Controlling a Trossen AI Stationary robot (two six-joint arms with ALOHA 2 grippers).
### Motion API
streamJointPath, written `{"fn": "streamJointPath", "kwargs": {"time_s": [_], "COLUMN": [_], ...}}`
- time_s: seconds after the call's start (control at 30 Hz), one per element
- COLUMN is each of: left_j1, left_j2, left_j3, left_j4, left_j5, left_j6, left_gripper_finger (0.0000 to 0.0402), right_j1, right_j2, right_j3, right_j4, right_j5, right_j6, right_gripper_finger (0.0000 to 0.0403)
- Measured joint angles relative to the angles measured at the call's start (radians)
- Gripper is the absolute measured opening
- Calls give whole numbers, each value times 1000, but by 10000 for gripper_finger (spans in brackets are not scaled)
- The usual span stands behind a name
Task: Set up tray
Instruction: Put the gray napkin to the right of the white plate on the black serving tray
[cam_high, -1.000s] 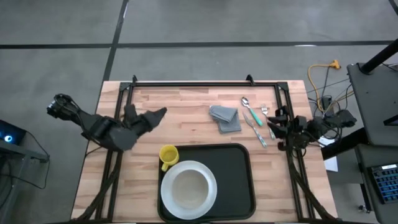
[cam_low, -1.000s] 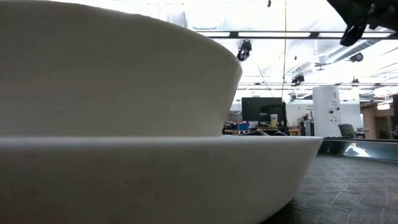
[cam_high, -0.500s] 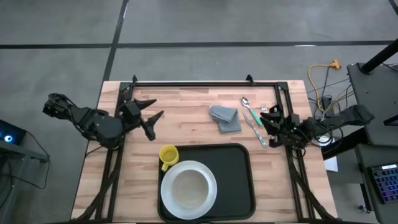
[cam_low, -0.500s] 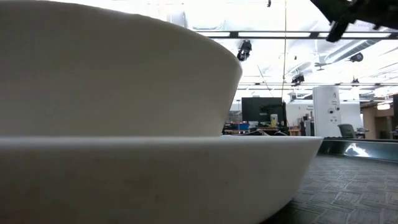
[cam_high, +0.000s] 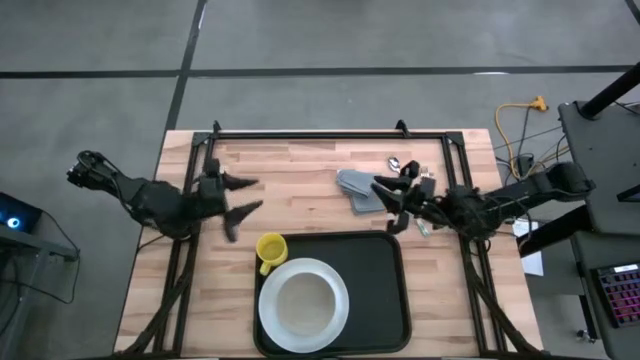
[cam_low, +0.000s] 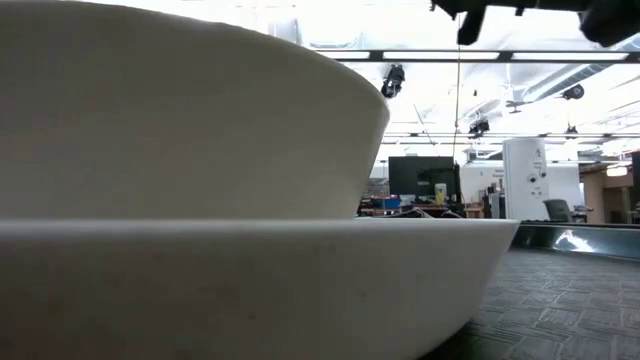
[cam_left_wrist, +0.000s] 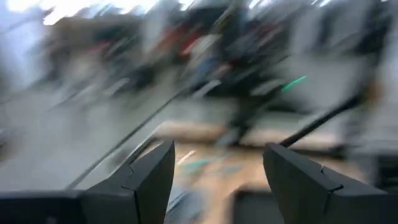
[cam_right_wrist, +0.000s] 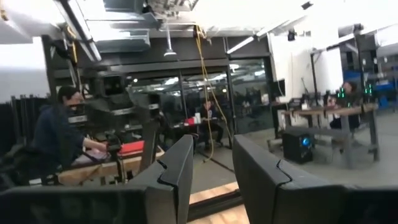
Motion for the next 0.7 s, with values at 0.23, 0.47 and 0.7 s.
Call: {"fn": "streamJointPath", "kwargs": {"time_s": [0.23,0.47,0.7], "left_j1": [4,3,3], "left_j2": [-265,-448,-610], "left_j3": [-328,-490,-586], "left_j4": [433,556,581], "left_j5": [131,203,234], "left_j6": [103,57,54], "left_gripper_finger": [224,224,224], "right_j1": [-9,-13,-55], "right_j2": [49,48,56], "right_j3": [89,270,623], "right_j4": [-12,-317,-1189], "right_j5": [0,0,0], "right_j6": [67,-5,203], "right_gripper_finger": [100,100,100]}}
